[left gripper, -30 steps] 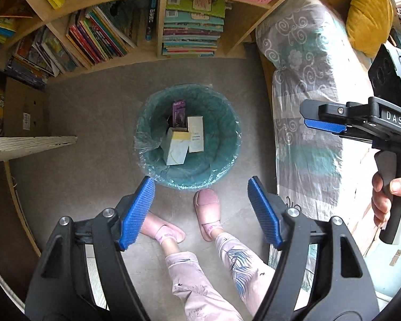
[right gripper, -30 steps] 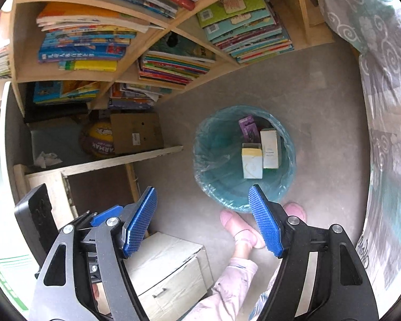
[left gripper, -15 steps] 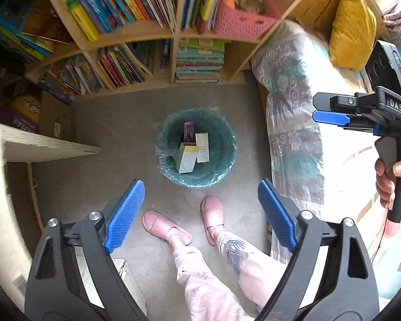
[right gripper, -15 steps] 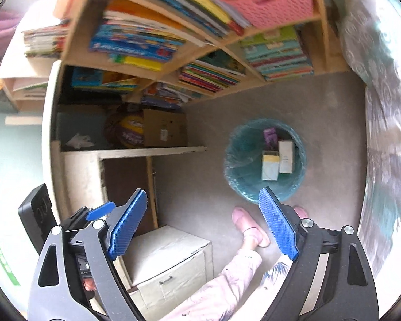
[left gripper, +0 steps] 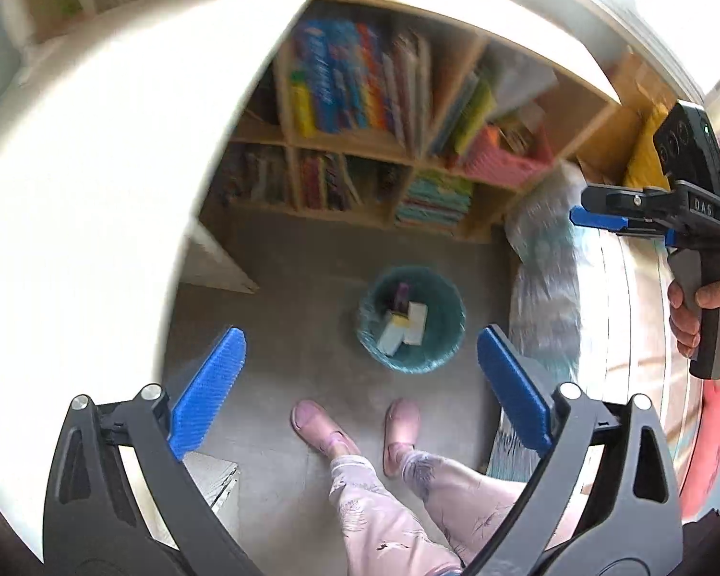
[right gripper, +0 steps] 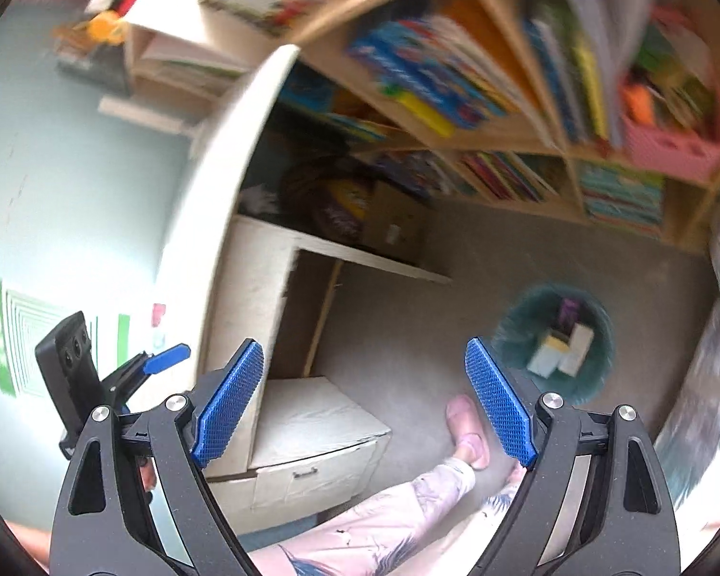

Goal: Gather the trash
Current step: 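Swing both open tools from the wastebasket back to the table, then grasp the blue bagged item with left tool while right tool grasps the white marker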

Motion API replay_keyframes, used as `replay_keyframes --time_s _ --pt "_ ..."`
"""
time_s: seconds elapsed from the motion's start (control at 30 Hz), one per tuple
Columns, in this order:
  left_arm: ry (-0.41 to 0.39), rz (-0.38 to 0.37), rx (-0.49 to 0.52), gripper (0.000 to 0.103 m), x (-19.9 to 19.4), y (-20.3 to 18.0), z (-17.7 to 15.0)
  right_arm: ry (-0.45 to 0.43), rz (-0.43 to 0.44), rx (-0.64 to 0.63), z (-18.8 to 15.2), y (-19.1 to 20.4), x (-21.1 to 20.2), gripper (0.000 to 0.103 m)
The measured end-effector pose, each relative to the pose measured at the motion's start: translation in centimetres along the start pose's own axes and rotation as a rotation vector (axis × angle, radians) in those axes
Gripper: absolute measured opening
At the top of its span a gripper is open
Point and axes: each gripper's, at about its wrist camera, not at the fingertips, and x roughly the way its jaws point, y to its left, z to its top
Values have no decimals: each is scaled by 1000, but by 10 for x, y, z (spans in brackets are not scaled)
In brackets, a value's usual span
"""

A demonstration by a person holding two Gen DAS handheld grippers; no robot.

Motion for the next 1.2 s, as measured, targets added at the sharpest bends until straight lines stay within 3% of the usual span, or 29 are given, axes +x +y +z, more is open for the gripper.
replay_keyframes --time_s 0.27,0.63,1.0,1.2 --pt "-106 112 -173 96 -62 64 -19 55 40 -178 28 72 21 86" --pt "-188 216 -398 96 -116 150 -66 154 64 -416 55 173 70 86" --pt "-188 281 -512 96 -132 225 -107 264 95 -683 69 295 148 87" --pt "-184 268 -536 96 -129 258 -119 294 84 -746 85 343 198 87"
